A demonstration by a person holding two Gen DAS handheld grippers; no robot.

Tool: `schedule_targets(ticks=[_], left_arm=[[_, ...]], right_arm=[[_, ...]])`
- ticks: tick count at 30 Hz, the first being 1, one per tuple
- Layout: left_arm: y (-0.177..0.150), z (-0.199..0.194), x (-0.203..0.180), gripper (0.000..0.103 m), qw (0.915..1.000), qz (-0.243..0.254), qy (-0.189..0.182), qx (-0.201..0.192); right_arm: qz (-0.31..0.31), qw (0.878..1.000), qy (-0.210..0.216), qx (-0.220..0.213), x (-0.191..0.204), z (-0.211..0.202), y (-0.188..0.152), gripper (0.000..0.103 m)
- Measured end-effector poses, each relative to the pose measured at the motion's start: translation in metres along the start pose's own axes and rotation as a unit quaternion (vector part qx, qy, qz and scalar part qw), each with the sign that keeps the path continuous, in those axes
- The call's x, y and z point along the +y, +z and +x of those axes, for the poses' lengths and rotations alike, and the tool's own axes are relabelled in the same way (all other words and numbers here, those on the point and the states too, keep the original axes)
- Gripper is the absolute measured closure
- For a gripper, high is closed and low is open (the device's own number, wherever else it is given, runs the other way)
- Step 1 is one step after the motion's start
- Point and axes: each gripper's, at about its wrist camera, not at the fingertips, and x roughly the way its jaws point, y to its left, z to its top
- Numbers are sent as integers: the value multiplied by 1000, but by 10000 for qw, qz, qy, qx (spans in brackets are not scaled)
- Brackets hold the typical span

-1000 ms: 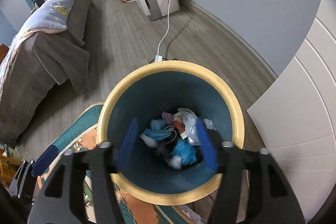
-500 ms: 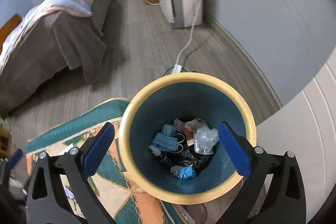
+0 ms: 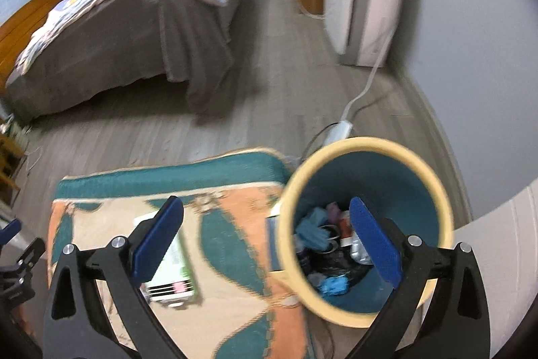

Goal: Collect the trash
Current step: 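Move both open tools back over the cushion, then grasp the foil blister pack with the left tool while the right tool grasps the white medicine box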

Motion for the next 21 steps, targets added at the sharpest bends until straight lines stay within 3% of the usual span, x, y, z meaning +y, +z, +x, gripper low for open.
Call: schedule_targets(ticks=[6, 13, 17, 21], left_arm=[[-3, 11, 10, 7, 10000, -6, -26, 94], [-10, 20, 13, 7, 9993, 338, 37, 182], [-13, 22, 24, 7, 9990, 386, 10, 231], [-23, 31, 37, 6, 9992, 189, -48, 348]], right_arm=[[-391, 9985, 139, 359, 36, 20, -12, 6], [-785, 9936, 172, 797, 76, 46, -30, 6], [-1343, 9849, 339, 1042, 110, 62, -49, 6], [-1712, 9769, 216, 1262, 129, 81, -62, 6]])
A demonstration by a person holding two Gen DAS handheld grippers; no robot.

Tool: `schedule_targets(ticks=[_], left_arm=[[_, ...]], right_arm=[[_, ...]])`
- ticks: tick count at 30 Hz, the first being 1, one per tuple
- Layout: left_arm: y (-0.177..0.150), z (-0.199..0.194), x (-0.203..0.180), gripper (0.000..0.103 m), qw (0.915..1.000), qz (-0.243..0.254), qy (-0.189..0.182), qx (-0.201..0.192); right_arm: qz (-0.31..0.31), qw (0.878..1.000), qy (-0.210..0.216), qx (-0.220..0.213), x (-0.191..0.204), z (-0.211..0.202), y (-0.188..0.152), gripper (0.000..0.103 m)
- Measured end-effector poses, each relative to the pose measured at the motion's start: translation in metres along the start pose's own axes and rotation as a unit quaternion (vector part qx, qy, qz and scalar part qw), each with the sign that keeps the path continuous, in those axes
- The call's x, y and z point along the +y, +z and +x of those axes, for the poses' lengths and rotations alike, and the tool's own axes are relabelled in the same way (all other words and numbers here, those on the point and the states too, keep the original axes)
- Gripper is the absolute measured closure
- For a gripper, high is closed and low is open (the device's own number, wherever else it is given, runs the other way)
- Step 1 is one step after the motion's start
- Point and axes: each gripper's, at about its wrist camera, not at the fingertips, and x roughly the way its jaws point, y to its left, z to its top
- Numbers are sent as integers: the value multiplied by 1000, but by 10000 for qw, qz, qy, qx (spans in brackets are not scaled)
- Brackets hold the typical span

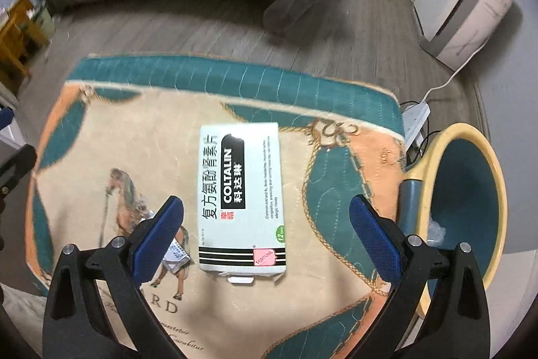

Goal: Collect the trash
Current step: 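Grasp the foil blister pack with the left tool while the right tool grasps the white medicine box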

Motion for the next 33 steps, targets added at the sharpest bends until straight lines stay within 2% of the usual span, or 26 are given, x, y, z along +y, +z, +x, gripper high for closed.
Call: schedule_targets(ticks=[3, 6, 10, 12, 14, 15, 16, 20, 27, 31, 33], left_arm=[[-5, 9, -1, 6, 9998, 97, 60, 192], [-9, 10, -5, 6, 9993, 308, 98, 167], [-11, 16, -7, 6, 9992, 308, 94, 242], [-13, 20, -7, 6, 9992, 235, 60, 320], [-16, 25, -10, 6, 9990, 224, 70, 393], [-19, 29, -14, 6, 9987, 240, 90, 436], [-22, 32, -18, 6, 9985, 250, 88, 488], [-32, 44, -40, 6, 9972, 266, -54, 697], [-43, 54, -94, 6, 9941, 580, -551, 734], [-49, 61, -115, 8, 9912, 1018, -501, 685], [-52, 65, -121, 8, 9900, 1115, -486, 713]], right_arm=[[138, 9997, -55, 188, 1, 15, 1, 6], [333, 9987, 125, 357, 3, 27, 0, 6], [449, 9978, 279, 397, 7, 36, 1, 8], [455, 9971, 275, 535, 8, 45, 1, 16], [452, 9963, 241, 692, 9, 54, -2, 19], [444, 9959, 251, 748, 8, 57, -4, 29], [448, 9955, 276, 788, 6, 59, -4, 31], [672, 9949, 274, 706, -9, 51, -3, 31], [902, 9935, 301, 629, -39, 38, -7, 31], [836, 9943, 193, 639, -54, 36, -13, 31], [748, 9951, 121, 635, -50, 35, -14, 31]])
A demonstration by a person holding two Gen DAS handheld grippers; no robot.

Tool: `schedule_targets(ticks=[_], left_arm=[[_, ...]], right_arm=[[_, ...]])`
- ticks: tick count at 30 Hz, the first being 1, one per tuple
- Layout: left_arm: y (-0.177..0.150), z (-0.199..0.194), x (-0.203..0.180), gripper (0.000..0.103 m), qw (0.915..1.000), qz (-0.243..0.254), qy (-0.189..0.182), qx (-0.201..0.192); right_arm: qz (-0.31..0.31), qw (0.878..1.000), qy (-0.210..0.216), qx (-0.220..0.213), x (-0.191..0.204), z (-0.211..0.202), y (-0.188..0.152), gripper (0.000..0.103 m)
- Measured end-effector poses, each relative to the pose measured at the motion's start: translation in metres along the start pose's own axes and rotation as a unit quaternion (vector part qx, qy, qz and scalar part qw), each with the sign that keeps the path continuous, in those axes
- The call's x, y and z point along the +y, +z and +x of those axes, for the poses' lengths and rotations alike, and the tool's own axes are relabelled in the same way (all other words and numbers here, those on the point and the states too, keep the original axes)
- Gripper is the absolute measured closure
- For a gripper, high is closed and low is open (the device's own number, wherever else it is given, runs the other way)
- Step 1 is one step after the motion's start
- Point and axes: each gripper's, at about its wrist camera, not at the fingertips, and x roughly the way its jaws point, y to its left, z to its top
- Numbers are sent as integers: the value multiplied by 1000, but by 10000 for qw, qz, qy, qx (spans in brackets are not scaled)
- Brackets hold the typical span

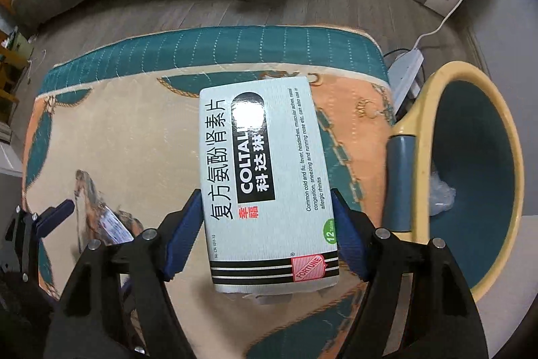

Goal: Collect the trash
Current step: 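Grasp the foil blister pack with the left tool while the right tool grasps the white medicine box, then carry the foil pack and medicine box over the bin and release both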

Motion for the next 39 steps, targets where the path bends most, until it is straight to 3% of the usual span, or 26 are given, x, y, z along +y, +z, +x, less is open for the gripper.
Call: schedule_targets(ticks=[9, 13, 24, 33, 39], left_arm=[[4, 7, -4, 44, 9995, 34, -310, 45], [4, 6, -7, 45, 9993, 155, -331, 40], [9, -17, -7, 45, 9989, 228, -353, -230], [20, -63, -5, 45, 9960, -20, -488, -742], [29, -95, -13, 45, 9926, 139, -465, -1114]], right_arm=[[-147, 9996, -128, 213, -8, 15, -8, 30], [-320, 9992, -151, 195, -1, 13, -4, 31], [-54, 9998, -177, -38, -18, -27, -6, 31], [196, 9969, -39, -756, -28, -103, -16, 32], [274, 9904, -129, -1352, -40, -162, -39, 32]])
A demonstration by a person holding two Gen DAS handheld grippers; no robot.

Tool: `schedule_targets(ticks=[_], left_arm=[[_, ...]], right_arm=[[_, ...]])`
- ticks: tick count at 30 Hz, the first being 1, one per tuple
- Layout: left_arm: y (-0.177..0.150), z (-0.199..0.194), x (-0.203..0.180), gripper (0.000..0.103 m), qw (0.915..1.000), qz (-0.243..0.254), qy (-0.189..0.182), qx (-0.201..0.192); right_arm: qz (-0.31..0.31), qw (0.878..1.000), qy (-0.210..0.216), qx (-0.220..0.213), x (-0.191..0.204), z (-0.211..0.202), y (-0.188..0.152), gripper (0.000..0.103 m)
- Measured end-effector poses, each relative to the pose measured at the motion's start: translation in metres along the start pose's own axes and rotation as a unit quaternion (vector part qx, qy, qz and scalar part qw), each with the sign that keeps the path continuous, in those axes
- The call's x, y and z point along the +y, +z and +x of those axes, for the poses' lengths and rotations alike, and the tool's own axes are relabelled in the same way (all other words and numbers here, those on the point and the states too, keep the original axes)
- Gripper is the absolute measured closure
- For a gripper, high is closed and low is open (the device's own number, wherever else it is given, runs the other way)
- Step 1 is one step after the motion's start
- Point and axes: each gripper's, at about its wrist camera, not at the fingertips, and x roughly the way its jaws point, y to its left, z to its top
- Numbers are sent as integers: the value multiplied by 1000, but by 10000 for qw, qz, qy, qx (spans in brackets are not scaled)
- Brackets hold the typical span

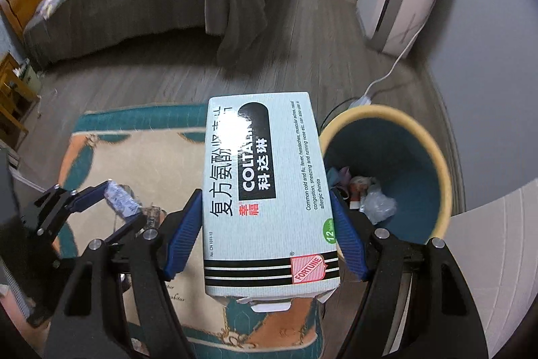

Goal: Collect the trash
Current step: 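Carry the foil pack and medicine box over the bin and release both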

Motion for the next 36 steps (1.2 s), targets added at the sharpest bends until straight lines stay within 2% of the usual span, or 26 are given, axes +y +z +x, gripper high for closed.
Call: schedule_targets(ticks=[5, 8, 11, 15, 18, 21, 29, 36], left_arm=[[8, -2, -12, 45, 9999, 56, -87, -79], [15, 0, -27, 45, 9994, 302, -62, -122], [25, 4, -49, 45, 9986, 464, -231, -109], [41, 11, -77, 45, 9970, 634, -437, -103], [57, 27, -99, 45, 9954, 734, -622, -23], [71, 41, -127, 45, 9926, 1027, -655, 5], [90, 74, -183, 45, 9822, 1685, -799, 222], [110, 106, -190, 43, 9843, 1593, -720, 256]], right_arm=[[220, 9995, 106, -214, -28, -16, -3, 32], [345, 9990, -26, -267, -50, -11, -1, 32], [618, 9977, -102, -276, -79, 0, 0, 32], [979, 9939, -485, -155, -125, 20, -3, 32], [1406, 9889, -485, -14, -158, 37, -14, 31], [1754, 9834, -441, 128, -184, 51, -23, 31], [2320, 9715, -339, 344, -219, 71, -41, 31], [2562, 9658, -225, 337, -228, 71, -41, 31]])
